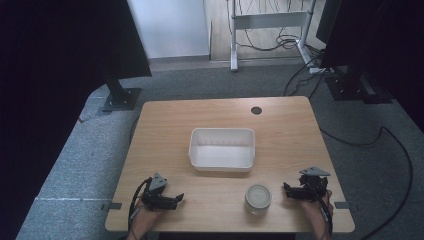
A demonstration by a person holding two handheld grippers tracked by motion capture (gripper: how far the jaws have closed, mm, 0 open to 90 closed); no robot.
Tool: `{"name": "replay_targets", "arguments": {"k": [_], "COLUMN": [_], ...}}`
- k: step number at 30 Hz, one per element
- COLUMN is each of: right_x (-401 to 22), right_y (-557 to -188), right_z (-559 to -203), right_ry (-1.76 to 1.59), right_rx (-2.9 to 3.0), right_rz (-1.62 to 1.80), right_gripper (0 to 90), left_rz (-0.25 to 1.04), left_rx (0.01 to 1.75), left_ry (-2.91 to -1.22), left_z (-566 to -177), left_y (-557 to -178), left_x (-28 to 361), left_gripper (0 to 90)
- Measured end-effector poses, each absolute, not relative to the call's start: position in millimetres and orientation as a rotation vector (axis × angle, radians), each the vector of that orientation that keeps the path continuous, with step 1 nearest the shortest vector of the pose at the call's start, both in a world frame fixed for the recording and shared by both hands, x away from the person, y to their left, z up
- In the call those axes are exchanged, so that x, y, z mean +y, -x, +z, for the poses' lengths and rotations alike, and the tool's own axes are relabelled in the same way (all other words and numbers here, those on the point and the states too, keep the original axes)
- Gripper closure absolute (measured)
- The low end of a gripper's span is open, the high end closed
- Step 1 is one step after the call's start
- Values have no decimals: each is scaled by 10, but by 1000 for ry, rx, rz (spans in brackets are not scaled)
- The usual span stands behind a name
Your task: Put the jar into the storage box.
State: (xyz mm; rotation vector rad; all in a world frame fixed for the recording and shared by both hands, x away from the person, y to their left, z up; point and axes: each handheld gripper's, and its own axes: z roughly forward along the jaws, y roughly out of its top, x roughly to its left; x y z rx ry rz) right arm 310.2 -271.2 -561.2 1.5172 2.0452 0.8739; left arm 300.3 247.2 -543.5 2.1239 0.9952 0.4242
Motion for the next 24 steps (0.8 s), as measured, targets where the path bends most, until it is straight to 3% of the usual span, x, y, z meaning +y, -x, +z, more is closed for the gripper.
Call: {"name": "replay_targets", "arguments": {"k": [24], "right_x": [-2712], "right_y": [-3102], "right_z": [-5612], "right_ry": [-1518], "right_rx": [2045], "right_rz": [874], "right_gripper": [0], "left_rz": [373], "left_rx": [871], "left_ry": [-2101], "left_z": [-5221], "left_y": [-2868], "left_x": [2192], "left_gripper": [65]}}
